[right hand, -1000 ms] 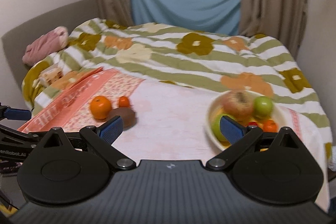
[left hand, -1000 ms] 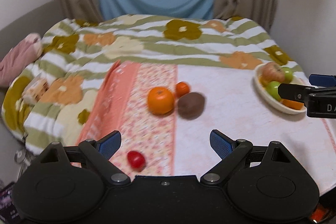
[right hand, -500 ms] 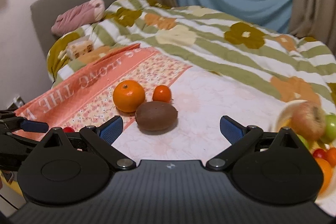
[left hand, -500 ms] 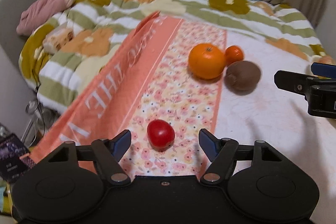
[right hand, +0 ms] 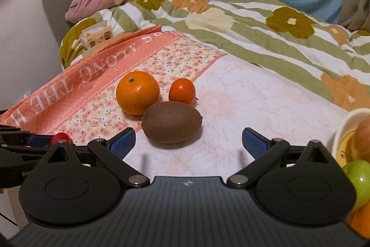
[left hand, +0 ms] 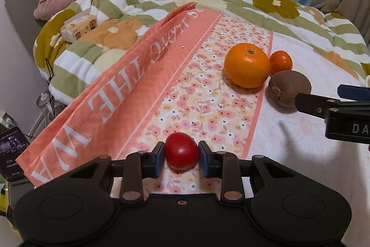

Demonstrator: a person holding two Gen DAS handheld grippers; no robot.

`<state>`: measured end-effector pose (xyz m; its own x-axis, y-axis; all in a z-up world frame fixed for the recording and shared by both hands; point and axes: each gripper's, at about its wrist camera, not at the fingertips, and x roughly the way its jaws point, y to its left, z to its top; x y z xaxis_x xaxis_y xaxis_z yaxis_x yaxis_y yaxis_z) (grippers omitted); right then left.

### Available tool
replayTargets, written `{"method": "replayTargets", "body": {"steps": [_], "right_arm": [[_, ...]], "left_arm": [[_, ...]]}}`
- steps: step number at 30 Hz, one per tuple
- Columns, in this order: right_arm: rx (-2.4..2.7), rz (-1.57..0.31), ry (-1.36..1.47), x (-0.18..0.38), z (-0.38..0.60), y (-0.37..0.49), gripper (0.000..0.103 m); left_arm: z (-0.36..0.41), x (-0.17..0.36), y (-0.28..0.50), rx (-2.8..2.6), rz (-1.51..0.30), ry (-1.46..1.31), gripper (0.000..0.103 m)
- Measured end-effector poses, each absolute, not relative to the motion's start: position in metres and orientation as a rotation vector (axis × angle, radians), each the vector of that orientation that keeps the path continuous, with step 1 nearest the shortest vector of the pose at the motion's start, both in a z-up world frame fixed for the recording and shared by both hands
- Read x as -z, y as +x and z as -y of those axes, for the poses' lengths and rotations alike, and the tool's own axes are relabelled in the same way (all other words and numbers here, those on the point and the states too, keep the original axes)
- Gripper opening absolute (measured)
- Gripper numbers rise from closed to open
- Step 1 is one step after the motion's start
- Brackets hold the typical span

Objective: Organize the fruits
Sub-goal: 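Grasp a red cherry tomato with the left tool while the right tool grasps the kiwi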

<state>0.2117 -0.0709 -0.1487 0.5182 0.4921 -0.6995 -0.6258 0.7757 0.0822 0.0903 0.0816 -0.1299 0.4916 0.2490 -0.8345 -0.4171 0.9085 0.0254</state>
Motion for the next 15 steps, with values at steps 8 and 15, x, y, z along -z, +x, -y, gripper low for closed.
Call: {"method": "replayTargets", "body": {"steps": [8,15], "right_arm": [[-0.709,-0.807,-0.194,0.156,0.058,0.222,0.103],[-0.72,-0.816,-0.191,0.162,0.044,0.227,0.103]], "left_arm": [[-0.084,0.129,0.09,-0.42,-0.98,-0.216,0.034],[-0.087,0.127,0.091,-0.424,-0.977,-0.224,0.034]]}}
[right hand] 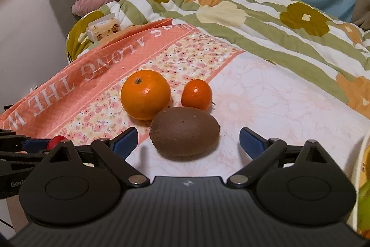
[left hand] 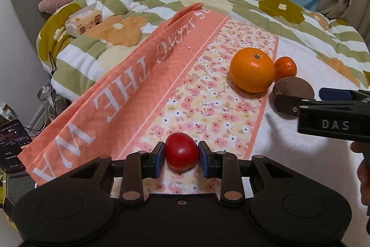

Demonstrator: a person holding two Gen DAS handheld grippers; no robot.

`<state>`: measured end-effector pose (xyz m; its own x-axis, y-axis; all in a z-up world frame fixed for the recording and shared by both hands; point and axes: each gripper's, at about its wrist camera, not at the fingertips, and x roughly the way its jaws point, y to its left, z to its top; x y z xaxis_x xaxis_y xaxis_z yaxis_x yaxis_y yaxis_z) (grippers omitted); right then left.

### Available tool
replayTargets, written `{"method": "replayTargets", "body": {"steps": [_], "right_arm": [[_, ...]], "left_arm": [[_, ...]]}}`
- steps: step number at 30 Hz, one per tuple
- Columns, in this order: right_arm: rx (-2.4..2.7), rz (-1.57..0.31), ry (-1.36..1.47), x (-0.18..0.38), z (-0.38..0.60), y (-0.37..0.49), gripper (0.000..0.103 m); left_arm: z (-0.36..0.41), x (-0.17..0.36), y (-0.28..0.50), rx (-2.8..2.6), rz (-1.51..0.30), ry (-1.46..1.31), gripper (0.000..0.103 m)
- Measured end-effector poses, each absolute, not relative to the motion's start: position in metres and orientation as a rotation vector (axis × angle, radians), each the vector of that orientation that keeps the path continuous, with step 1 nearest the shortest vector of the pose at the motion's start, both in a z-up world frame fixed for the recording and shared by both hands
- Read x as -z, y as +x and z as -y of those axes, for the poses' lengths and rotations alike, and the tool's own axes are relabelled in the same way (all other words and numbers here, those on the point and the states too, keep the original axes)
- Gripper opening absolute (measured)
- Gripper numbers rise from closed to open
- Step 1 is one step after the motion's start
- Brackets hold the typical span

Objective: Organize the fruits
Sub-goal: 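Grasp a red cherry tomato with the left tool while the right tool grasps the kiwi, then carry the tomato and kiwi into the duck bowl and open both tools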

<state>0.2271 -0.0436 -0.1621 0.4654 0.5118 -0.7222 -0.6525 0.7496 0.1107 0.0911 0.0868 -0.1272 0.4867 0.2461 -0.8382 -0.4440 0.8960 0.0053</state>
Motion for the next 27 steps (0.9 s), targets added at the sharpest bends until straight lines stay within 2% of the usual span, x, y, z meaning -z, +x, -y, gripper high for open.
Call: {"method": "replayTargets", "body": {"steps": [3,6,11,15,27], "right_arm": [[-0.724,-0.823,-0.191,0.165,0.037,0.229,0.103],[-0.728,-0.83,-0.2,0.168,0.031,0.229,0.097],[-0.711,-0.816,-0.218,0.172,0.028,0.23,0.093],[-0.7,-0.791,-0.253,0.173,0.026,0.228,0.083],[-0.693,-0.809,-0.224,0.163,0.032,0.219,0.081]], "left_arm": [[-0.088,0.125,0.093,-0.423,-0.971,-0.222,0.034],[-0.089,0.124,0.096,-0.417,-0.966,-0.22,0.034],[-0.088,0.122,0.099,-0.404,-0.959,-0.214,0.034],[-0.088,0.121,0.099,-0.395,-0.955,-0.214,0.034],[-0.086,0.104,0.099,-0.354,-0.914,-0.207,0.034]]}}
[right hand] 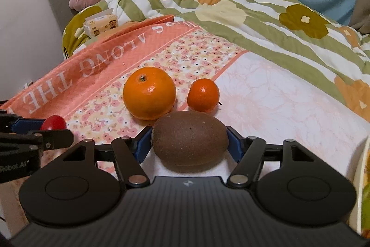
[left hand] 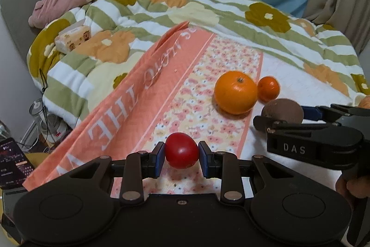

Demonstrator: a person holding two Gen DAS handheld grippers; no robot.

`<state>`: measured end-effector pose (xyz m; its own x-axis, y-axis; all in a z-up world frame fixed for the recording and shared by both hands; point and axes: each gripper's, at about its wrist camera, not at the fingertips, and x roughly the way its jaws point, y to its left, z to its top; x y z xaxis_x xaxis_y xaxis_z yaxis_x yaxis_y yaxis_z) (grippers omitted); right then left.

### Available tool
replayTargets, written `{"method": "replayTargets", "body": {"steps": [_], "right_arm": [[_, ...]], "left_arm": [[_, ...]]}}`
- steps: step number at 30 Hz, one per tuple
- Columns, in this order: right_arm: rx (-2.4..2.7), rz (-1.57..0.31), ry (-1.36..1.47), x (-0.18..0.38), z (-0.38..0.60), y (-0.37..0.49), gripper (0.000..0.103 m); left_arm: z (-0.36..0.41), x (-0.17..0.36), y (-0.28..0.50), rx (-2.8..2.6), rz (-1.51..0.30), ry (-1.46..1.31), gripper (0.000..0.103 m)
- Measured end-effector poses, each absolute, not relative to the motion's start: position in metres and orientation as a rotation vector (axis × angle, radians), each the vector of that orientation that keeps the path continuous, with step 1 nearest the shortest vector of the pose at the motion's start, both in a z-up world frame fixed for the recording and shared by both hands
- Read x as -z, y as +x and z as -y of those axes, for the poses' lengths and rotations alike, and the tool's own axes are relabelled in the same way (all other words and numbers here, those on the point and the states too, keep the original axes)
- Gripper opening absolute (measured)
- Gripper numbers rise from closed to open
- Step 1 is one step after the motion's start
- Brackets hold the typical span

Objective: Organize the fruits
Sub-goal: 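Carry the tomato and kiwi into the duck bowl and open both tools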

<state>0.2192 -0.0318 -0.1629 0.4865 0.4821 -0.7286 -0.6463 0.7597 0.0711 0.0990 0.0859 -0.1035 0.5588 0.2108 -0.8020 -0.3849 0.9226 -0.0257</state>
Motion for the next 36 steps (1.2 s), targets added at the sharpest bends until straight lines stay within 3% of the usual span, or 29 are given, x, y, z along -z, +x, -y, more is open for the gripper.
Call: {"method": "replayTargets", "body": {"steps": [18,36], "right_arm": [[-0.573,-0.742,-0.109,0.084,0.102,0.187,0.081],[-0.287,-0.652,-0.009,0.031,0.264,0.154,0.081]], "left_arm": [[-0.049,0.038,0.096,-0.219,-0.789,-0.131,0.034],[0.078,-0.007,0.128,0.105,-0.682,0.0,0.034]]}}
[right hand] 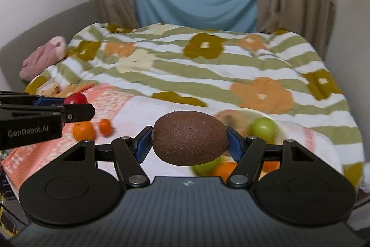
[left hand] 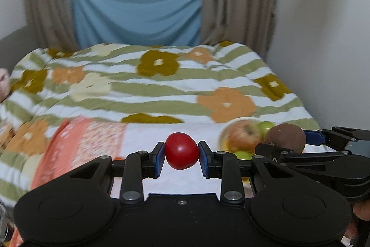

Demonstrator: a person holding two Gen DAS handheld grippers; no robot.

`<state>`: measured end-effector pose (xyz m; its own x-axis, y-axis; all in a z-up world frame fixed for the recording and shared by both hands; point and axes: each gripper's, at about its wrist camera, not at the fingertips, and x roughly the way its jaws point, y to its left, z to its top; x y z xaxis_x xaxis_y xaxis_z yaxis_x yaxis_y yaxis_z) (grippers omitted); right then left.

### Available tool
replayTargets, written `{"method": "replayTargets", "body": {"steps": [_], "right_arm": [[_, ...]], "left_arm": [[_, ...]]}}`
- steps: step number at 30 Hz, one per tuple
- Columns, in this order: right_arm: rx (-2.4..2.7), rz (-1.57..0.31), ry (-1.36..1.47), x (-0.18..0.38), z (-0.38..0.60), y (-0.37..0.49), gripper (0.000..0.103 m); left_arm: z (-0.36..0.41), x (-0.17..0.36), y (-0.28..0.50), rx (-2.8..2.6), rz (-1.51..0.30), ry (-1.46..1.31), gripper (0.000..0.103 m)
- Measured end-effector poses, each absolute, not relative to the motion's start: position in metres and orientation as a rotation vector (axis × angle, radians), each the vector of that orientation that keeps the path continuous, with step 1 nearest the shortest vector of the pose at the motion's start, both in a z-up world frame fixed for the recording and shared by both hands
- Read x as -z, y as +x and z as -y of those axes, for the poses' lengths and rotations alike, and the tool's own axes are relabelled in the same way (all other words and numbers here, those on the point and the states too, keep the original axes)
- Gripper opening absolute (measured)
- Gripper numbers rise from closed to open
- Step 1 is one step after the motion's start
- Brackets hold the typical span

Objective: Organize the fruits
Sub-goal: 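Carry the tomato and kiwi into the duck bowl and open both tools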

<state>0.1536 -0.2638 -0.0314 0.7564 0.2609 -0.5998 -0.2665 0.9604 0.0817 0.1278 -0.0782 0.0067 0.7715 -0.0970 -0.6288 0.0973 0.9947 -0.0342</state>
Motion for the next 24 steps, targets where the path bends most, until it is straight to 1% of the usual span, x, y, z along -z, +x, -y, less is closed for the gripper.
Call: {"method": "replayTargets", "body": {"steps": [10,18,24], "right_arm": [[-0.191,-0.682,0.007,0.045,0.345,0.16,0.081],[-0.207,-0.703,-0.009,0.062,0.378,0.185,0.081],[-0.213,-0.727,-0.03,0.078,0.397,0.205,0.081]], "left_arm": [[0.153,0.011,0.156,0.224,-0.713,0.032,0.034],[0.206,0.038,0.182,0.262,-0.766,0.06,0.034],[0.226,0.056,0.202,0.281,-0.803,0.089,0.034]]}}
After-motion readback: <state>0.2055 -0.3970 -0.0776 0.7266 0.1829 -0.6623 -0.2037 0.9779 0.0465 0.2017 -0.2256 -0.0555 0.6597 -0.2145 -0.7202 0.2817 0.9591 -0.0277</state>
